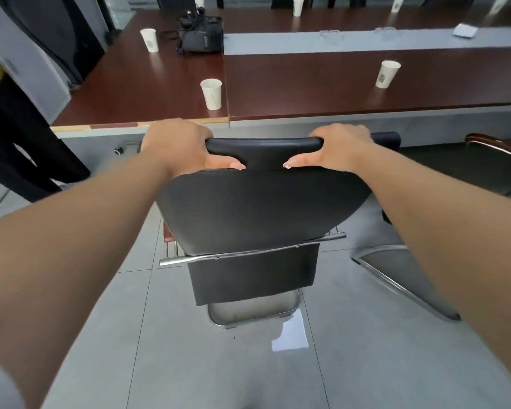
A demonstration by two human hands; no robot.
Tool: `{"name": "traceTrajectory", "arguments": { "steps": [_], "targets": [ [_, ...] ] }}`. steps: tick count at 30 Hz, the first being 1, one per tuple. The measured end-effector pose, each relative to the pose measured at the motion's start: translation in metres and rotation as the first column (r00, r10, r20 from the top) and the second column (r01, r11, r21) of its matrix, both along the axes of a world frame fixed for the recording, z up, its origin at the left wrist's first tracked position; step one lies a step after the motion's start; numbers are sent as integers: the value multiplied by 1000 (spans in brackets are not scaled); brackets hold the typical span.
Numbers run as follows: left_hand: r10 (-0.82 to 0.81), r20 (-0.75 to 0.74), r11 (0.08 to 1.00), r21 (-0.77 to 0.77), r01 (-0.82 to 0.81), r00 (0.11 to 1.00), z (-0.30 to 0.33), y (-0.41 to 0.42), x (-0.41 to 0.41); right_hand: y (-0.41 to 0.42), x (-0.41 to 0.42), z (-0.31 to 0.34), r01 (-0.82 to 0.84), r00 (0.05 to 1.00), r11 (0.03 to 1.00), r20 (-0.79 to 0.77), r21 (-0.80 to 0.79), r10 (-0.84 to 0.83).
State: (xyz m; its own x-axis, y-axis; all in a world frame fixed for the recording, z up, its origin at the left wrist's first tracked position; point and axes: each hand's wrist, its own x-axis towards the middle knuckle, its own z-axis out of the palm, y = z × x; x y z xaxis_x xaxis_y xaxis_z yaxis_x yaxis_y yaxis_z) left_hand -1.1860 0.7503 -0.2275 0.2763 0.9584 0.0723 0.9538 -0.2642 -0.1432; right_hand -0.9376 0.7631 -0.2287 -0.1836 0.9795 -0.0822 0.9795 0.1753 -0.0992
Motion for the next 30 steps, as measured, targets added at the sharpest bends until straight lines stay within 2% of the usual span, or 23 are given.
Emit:
{"name": "traceTrajectory", "arguments": {
  "steps": [3, 13, 17, 21, 24, 28, 30],
  "targets": [
    [33, 19, 999, 8, -34, 999, -1, 5, -21, 5, -19, -4, -22, 1000, 999, -7, 45, 22],
    [70, 78, 998, 1, -71, 994, -5, -1, -23, 3, -29, -1, -7, 1000, 1000, -26, -7, 7],
    [105, 171, 994, -3, -106, 980, -8, -7, -21, -4, -29, -1, 16, 999, 1000, -29, 1, -16],
    [49, 231, 974, 206, -98, 972, -22, -14, -20, -16, -31, -5, 55, 997, 995, -56, 82, -51],
    [-9, 321, 952, 293, -91, 947, -32, -23, -20, -26, -33, -14, 112, 985, 983, -143, 144, -92],
    [69, 427, 971, 178, -158, 901, -33, -32, -15, -46, -38, -26, 155, 943, 971, -321, 180, -91],
    [104, 480, 976, 118, -181, 871, -36, -45, -6, -63, -38, -30, 168, 880, 976, -466, 136, -87]
  ]
}}
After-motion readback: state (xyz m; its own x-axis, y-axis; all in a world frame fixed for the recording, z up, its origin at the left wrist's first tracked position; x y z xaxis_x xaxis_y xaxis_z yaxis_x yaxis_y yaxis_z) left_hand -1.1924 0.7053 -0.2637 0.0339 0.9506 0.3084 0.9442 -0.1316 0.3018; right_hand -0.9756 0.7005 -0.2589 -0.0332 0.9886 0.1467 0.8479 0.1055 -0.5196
